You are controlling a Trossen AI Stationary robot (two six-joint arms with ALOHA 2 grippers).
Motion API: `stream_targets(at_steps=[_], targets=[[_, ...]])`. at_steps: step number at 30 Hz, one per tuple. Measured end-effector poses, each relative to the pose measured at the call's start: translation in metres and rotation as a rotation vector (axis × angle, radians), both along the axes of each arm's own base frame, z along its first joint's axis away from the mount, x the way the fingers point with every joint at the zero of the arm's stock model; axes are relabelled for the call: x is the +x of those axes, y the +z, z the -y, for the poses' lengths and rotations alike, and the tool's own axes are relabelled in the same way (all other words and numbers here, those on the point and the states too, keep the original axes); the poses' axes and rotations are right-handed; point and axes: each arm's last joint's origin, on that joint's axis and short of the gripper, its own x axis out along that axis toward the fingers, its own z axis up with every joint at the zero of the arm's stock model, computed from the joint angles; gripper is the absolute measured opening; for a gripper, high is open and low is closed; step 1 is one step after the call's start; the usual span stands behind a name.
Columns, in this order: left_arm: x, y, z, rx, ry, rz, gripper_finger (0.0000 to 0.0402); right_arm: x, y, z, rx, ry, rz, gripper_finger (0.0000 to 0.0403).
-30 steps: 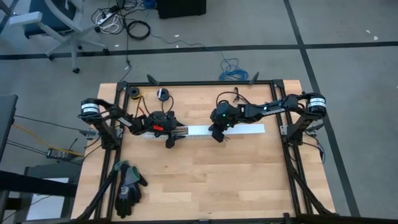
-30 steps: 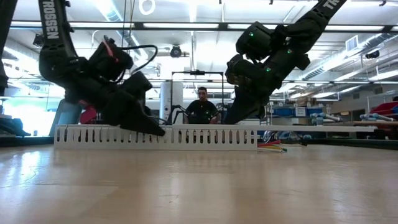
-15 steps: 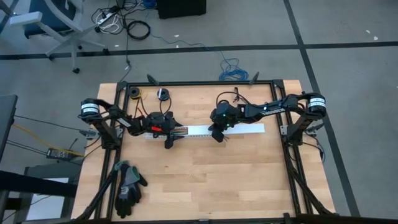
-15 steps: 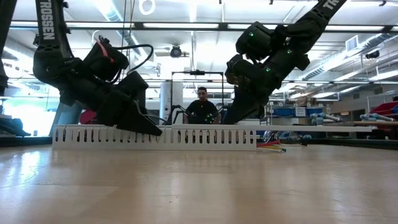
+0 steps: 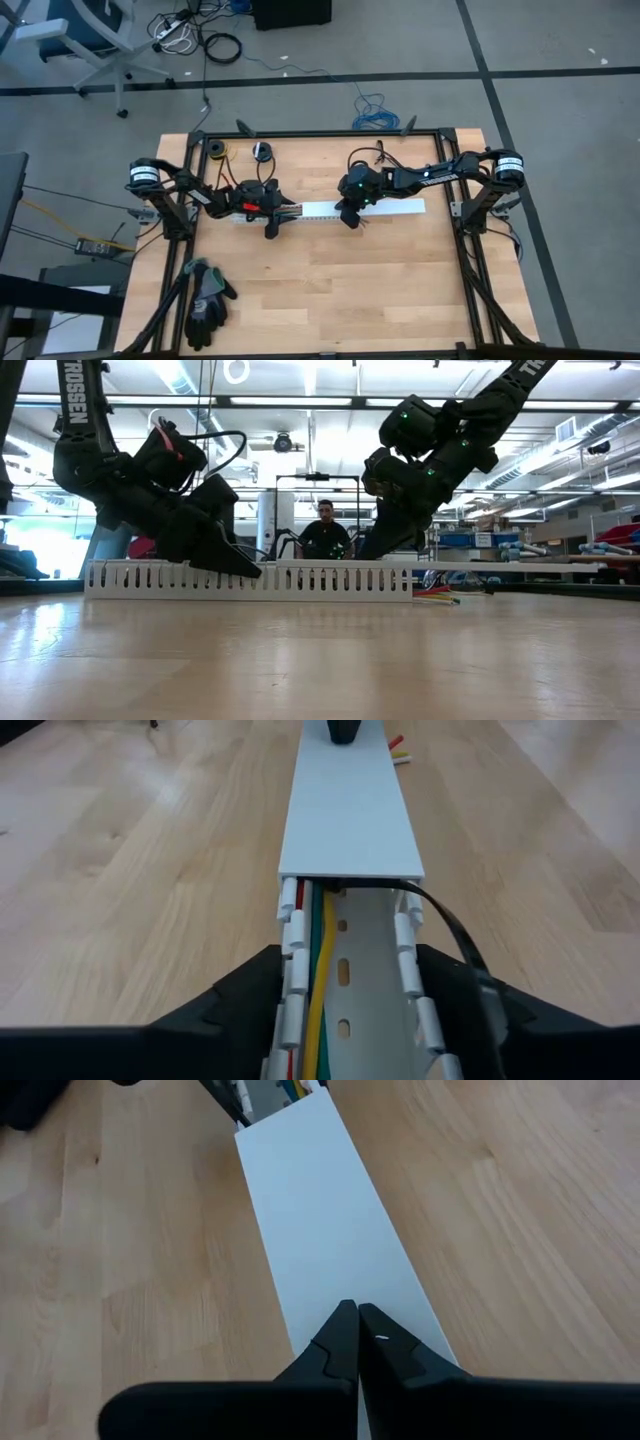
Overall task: Ziptie cables
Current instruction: Close the cable duct
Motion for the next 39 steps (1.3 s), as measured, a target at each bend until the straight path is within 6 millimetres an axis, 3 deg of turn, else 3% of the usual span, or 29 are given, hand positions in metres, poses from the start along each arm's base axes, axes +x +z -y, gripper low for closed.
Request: stream_targets(at_steps=[5, 11, 20, 23, 27, 35, 39], targets=[[0.000, 0.000, 0.000, 0.000, 0.000, -0.003, 0.0225, 0.001, 0.002, 0.000, -0.010, 0.006, 0.020, 0.0000], [0.000, 0.000, 0.000, 0.002, 0.005, -0.004, 0.0225, -0.007, 0.027, -0.001, -0.052, 0.019, 0.089, 0.0000], [0.000, -0.001, 0.000, -0.001, 0.009, -0.009, 0.0225, -0.045, 0.057, -0.006, -0.079, -0.078, -0.048, 0.0000], [0.000, -0.001, 0.000, -0.003, 0.010, -0.009, 0.0225, -0.052, 0.052, -0.007, -0.046, -0.112, -0.106, 0.0000], [0.000, -0.001, 0.000, -0.003, 0.010, -0.009, 0.0225, -0.052, 0.029, -0.007, -0.012, -0.134, -0.189, 0.0000], [-0.001, -0.001, 0.000, -0.004, 0.010, -0.009, 0.0225, -0.011, 0.004, -0.001, -0.012, -0.050, -0.010, 0.0000], [-0.001, -0.001, 0.000, -0.005, 0.012, -0.008, 0.0225, -0.006, 0.004, 0.000, -0.028, -0.032, -0.004, 0.0000]])
